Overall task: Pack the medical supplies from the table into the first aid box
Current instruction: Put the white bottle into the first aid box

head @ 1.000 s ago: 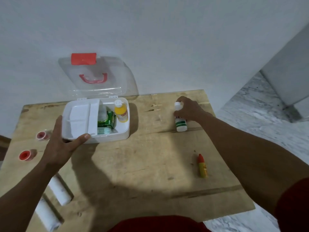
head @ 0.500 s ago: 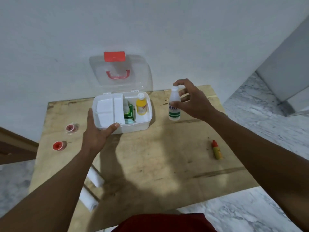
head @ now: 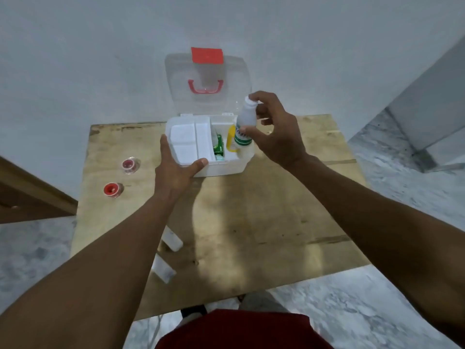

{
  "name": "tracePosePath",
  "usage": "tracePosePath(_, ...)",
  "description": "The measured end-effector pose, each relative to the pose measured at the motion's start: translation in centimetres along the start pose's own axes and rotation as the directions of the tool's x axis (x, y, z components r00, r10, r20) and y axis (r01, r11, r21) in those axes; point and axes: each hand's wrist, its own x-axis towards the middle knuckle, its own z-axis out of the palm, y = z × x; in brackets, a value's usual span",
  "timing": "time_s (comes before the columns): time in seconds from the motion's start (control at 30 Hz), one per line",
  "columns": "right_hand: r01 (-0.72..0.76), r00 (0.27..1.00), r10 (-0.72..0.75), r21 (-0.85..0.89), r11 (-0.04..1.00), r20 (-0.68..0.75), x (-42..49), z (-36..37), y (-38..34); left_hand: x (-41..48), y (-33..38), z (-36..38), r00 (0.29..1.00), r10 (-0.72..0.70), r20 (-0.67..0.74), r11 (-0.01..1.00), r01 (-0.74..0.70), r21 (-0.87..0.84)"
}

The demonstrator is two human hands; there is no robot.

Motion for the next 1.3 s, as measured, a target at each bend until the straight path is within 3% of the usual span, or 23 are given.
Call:
tracePosePath(0.2,0.126,0.991,-0.119,-0.130,0.983,0.063,0.8,2.2,3.1,0.2,-0.1,0.1,1.000,-0.013,-0.012,1.000,0.013,0.009)
tracePosePath(0.43,0.144,0.968,-0.111,-0.139,0.980,0.224,1.2,3.1,6.5,0.4,-0.6,0.2,1.000,-0.024,-0.012,1.000,0.024,-0.013)
tracePosePath(0.67,0.111,0.962,-0.076,-0.121,0.986,0.264,1.4,3.5,8.5,0.8,-1.0,0.3,0.999,-0.018,-0.029,1.000,0.018,-0.013)
tracePosePath(0.87,0.120,0.920,-0.016,-0.243,0.963,0.392,2.5,3.6,7.8,0.9,-1.4,0.6,0.999,-0.008,-0.046,1.000,0.007,-0.020)
tracePosePath(1.3,0.099,0.928,-0.003,-0.241,0.965,0.372,2.0,3.3,7.2,0.8,-1.2,0.6,0.999,-0.004,-0.045,1.000,0.004,-0.007)
